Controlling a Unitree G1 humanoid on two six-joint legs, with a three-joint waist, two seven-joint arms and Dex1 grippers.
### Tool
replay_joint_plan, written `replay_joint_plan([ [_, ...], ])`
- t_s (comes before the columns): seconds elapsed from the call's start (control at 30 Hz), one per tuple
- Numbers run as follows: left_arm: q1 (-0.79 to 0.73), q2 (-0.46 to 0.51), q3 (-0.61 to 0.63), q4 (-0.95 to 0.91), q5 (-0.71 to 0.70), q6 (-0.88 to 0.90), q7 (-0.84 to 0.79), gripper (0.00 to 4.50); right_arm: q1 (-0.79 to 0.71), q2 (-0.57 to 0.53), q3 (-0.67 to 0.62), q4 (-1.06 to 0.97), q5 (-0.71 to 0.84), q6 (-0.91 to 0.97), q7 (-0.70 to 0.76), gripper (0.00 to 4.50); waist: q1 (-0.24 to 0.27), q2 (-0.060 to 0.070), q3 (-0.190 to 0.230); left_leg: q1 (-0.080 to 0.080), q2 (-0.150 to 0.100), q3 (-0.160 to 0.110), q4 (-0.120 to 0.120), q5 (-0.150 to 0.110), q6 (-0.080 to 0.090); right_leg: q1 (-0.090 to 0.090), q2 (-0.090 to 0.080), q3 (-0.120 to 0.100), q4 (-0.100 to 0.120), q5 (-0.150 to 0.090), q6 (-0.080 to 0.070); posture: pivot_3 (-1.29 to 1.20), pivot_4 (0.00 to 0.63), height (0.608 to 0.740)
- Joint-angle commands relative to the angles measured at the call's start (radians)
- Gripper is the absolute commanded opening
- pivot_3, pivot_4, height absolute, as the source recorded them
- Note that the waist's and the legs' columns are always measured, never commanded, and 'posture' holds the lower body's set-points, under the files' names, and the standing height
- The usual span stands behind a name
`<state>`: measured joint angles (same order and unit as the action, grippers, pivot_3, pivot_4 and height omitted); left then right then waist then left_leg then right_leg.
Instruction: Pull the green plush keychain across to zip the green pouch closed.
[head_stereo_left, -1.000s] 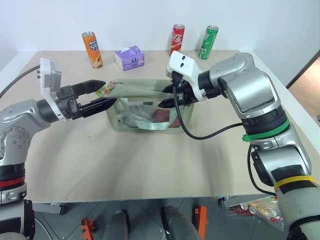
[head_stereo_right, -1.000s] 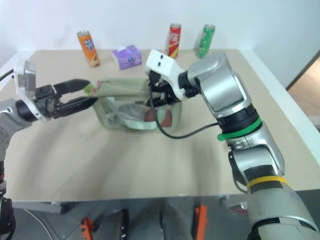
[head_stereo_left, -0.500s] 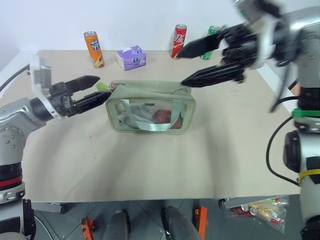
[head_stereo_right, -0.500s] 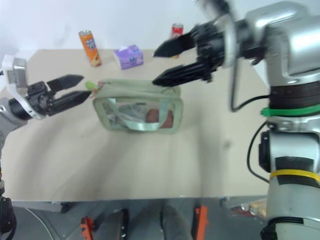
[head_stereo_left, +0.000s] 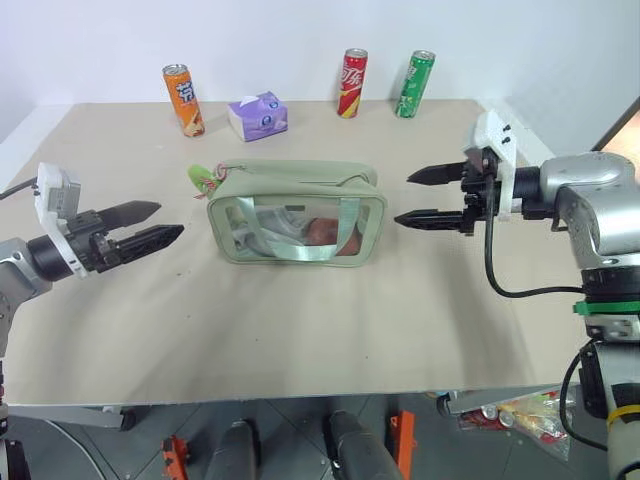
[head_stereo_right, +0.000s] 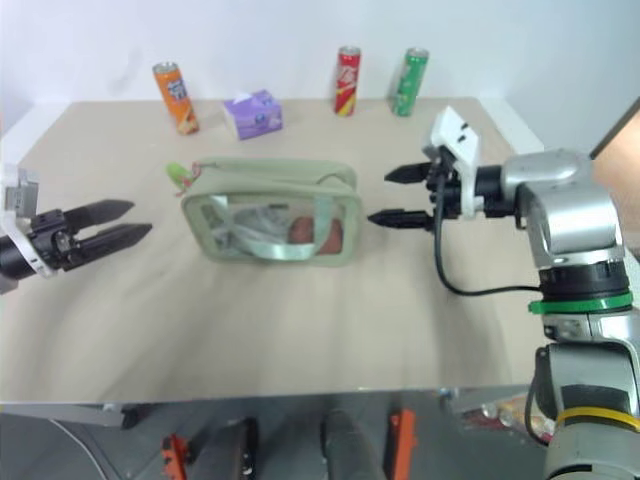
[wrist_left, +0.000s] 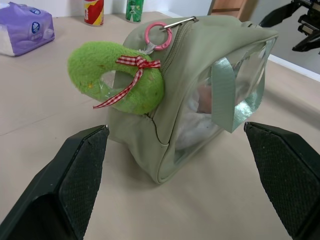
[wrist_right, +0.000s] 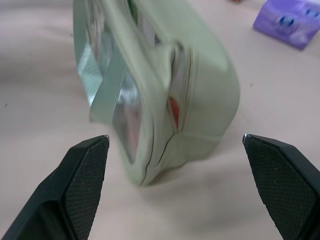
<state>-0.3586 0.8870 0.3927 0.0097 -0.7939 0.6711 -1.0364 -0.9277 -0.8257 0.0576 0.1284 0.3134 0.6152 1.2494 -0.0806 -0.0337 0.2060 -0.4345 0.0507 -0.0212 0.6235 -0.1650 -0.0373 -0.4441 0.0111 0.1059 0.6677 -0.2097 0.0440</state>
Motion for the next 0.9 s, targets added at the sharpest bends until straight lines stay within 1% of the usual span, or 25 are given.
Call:
replay_joint_plan([
  [0.03, -0.015, 0.033, 0.045, -0.023, -0.012, -0.002, -0.013, 4.5, 0.008, 0.025, -0.029, -0.055, 0.031, 0.019, -0.038, 4.44, 0.0, 0.0, 0.0, 0.0, 0.0, 0.0, 0.0, 0.0, 0.0, 0.0, 0.0, 0.0, 0.0, 0.0, 0.0, 0.0, 0.15, 0.74],
  [0.3, 0.02, 0.038, 0.082, -0.107, -0.075, 0.054, -0.02, 4.5, -0.008, 0.076, 0.003, -0.051, 0.048, 0.05, -0.048, 4.44, 0.0, 0.0, 0.0, 0.0, 0.0, 0.0, 0.0, 0.0, 0.0, 0.0, 0.0, 0.001, 0.0, 0.0, 0.0, 0.0, 0.15, 0.74],
  [0.53, 0.028, 0.022, 0.11, -0.152, -0.117, 0.077, 0.02, 4.5, -0.027, 0.124, 0.053, -0.012, 0.023, 0.066, -0.066, 4.44, 0.0, 0.0, 0.0, 0.0, 0.0, 0.0, 0.0, 0.0, 0.0, 0.0, 0.0, 0.001, 0.0, 0.0, 0.0, 0.0, 0.15, 0.74],
  [0.57, 0.03, 0.021, 0.111, -0.159, -0.12, 0.079, 0.026, 4.5, -0.03, 0.126, 0.058, -0.004, 0.018, 0.065, -0.069, 4.21, 0.0, 0.0, 0.0, 0.0, 0.0, 0.0, 0.001, 0.0, 0.0, 0.001, 0.0, 0.001, 0.0, 0.0, 0.0, 0.0, 0.15, 0.74],
  [0.63, 0.037, 0.016, 0.118, -0.167, -0.129, 0.085, 0.04, 4.5, -0.031, 0.129, 0.061, 0.009, 0.013, 0.063, -0.069, 3.6, 0.0, 0.0, 0.0, 0.0, 0.0, 0.0, 0.001, 0.0, 0.0, 0.001, 0.0, 0.001, 0.0, 0.0, 0.0, 0.0, 0.15, 0.74],
  [0.77, 0.065, 0.009, 0.137, -0.136, -0.127, 0.08, 0.057, 4.5, -0.022, 0.129, 0.057, 0.004, 0.022, 0.057, -0.058, 2.15, 0.001, 0.0, 0.0, 0.0, 0.0, 0.0, 0.001, 0.0, 0.0, 0.001, 0.0, 0.001, 0.0, 0.0, 0.0, 0.0, 0.15, 0.74],
  [0.8, 0.067, 0.006, 0.143, -0.119, -0.127, 0.077, 0.061, 4.5, -0.02, 0.13, 0.057, 0.002, 0.023, 0.055, -0.056, 1.86, 0.001, 0.0, 0.0, 0.0, 0.0, 0.0, 0.0, 0.0, 0.0, 0.001, 0.0, 0.001, 0.0, 0.0, 0.0, 0.0, 0.15, 0.74],
  [0.83, 0.068, 0.005, 0.147, -0.107, -0.127, 0.076, 0.066, 4.5, -0.02, 0.131, 0.058, 0.003, 0.022, 0.055, -0.057, 1.45, 0.001, 0.0, 0.0, 0.0, 0.0, 0.0, 0.0, 0.0, 0.0, 0.001, 0.0, 0.001, 0.0, 0.0, 0.0, 0.0, 0.15, 0.74],
  [0.87, 0.068, 0.003, 0.149, -0.101, -0.127, 0.075, 0.07, 4.5, -0.021, 0.132, 0.06, 0.006, 0.02, 0.055, -0.058, 1.22, 0.001, 0.0, 0.0, 0.0, 0.0, 0.0, 0.0, 0.0, 0.0, 0.001, 0.0, 0.0, 0.0, 0.0, 0.0, 0.0, 0.15, 0.74],
  [0.9, 0.067, 0.0, 0.15, -0.098, -0.131, 0.076, 0.075, 4.5, -0.022, 0.133, 0.061, 0.008, 0.019, 0.055, -0.058, 0.79, 0.001, 0.0, 0.0, 0.001, 0.0, 0.0, 0.0, 0.0, 0.0, 0.001, 0.0, 0.0, 0.0, 0.0, 0.0, 0.0, 0.15, 0.74],
])
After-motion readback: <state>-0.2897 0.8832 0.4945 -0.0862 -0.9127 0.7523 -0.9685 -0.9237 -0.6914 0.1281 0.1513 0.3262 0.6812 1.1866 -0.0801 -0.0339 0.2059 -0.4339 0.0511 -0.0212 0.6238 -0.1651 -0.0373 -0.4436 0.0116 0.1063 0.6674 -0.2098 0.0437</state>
